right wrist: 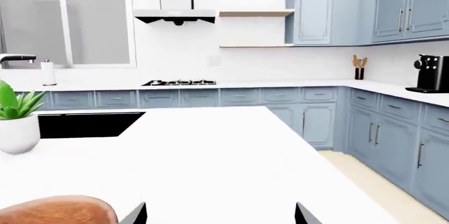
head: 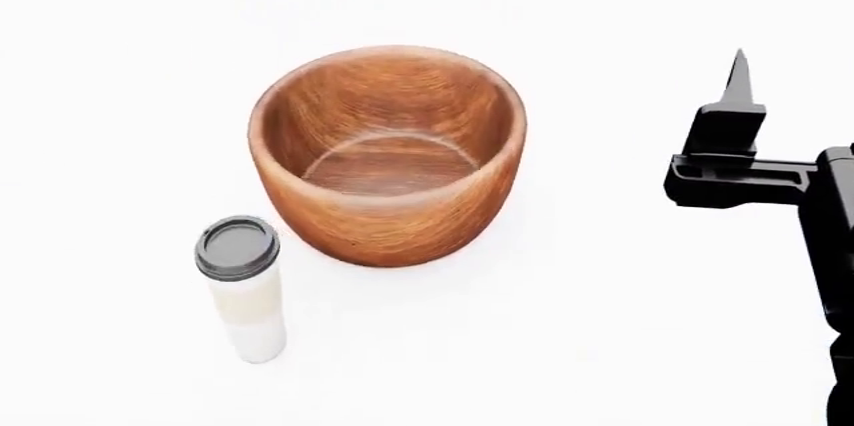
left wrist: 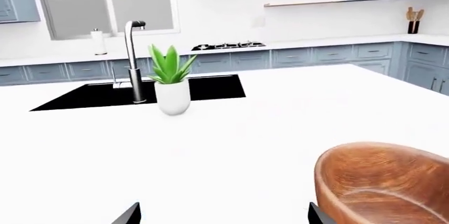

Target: Place the cup inside the bowl on the dining table and move the bowl to any counter.

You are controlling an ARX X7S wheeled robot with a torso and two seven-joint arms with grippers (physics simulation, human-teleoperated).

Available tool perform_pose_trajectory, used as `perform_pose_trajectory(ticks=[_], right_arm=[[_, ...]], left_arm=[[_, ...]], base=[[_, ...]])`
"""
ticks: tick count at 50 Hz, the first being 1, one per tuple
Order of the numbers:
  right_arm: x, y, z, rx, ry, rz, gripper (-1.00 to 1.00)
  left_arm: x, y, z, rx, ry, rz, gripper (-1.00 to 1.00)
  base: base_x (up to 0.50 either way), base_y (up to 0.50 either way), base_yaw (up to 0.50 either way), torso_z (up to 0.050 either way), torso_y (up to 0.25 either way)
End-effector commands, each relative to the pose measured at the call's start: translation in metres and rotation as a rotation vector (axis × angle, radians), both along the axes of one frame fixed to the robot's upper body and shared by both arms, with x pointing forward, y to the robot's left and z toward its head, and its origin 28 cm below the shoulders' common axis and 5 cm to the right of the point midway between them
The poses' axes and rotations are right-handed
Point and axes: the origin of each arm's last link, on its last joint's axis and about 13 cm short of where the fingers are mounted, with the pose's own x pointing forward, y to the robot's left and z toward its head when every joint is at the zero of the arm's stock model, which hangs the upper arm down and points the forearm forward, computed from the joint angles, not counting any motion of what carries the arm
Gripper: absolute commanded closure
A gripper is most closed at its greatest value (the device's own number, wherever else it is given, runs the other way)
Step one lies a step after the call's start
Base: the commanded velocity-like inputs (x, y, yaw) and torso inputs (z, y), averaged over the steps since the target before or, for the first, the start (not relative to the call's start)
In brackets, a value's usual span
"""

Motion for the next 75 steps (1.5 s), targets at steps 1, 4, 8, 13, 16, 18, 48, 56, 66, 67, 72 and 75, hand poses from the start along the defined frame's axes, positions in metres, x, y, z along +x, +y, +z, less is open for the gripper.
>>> perform_pose_trajectory(ticks=[1,4,8,13,16,18,48,56,66,67,72,75], right_arm=[[0.000,0.001,-0.001,0.004,0.001,0.011,-1.00],[0.000,0.001,-0.001,0.004,0.000,0.014,-1.00],[0.000,0.001,-0.001,0.004,0.003,0.020,-1.00],[0.000,0.002,0.004,-0.002,-0.004,0.026,-1.00],[0.000,0.003,0.004,0.001,-0.005,0.032,-1.00],[0.001,0.004,0.003,0.001,-0.001,0.035,-1.00],[0.001,0.007,-0.004,-0.009,0.028,0.074,-1.00],[0.003,0.008,-0.006,-0.024,0.038,0.080,-1.00],[0.003,0.009,-0.010,-0.019,0.042,0.083,-1.00],[0.003,0.009,-0.009,-0.021,0.043,0.085,-1.00],[0.003,0.010,-0.011,-0.023,0.047,0.090,-1.00],[0.003,0.010,-0.012,-0.022,0.049,0.090,-1.00]], left_arm=[[-0.001,0.000,0.001,0.002,-0.004,-0.003,-1.00],[0.000,-0.001,0.001,0.004,-0.002,-0.005,-1.00],[-0.001,-0.001,0.002,0.005,-0.002,-0.006,-1.00],[-0.003,0.002,0.002,-0.003,-0.001,-0.009,-1.00],[-0.002,0.000,0.001,-0.001,-0.001,-0.010,-1.00],[-0.002,0.001,0.000,-0.002,0.001,-0.009,-1.00],[-0.057,0.015,0.019,-0.006,-0.007,-0.439,-1.00],[-0.091,0.013,0.036,-0.004,0.056,-0.695,-1.00],[-0.091,0.001,0.016,0.012,0.163,-0.846,-1.00],[-0.090,-0.002,0.015,0.022,0.183,-0.841,-1.00],[-0.096,-0.013,0.009,0.067,0.264,-0.930,-1.00],[-0.103,-0.016,0.004,0.161,0.321,-0.944,-1.00]], base=[[0.50,0.00,0.00,0.000,0.000],[0.50,0.00,0.00,0.000,0.003],[0.50,0.00,0.00,0.000,0.000],[0.50,0.00,0.00,0.000,0.002],[0.50,0.00,0.00,0.000,0.000],[0.50,0.00,0.00,0.000,0.000],[0.18,0.00,0.00,0.000,0.001],[0.00,0.00,0.00,0.000,0.000],[0.00,0.00,0.00,0.000,0.000],[0.00,0.00,0.00,0.000,0.000],[0.00,0.00,0.00,0.000,0.000],[0.00,0.00,0.00,0.000,0.000]])
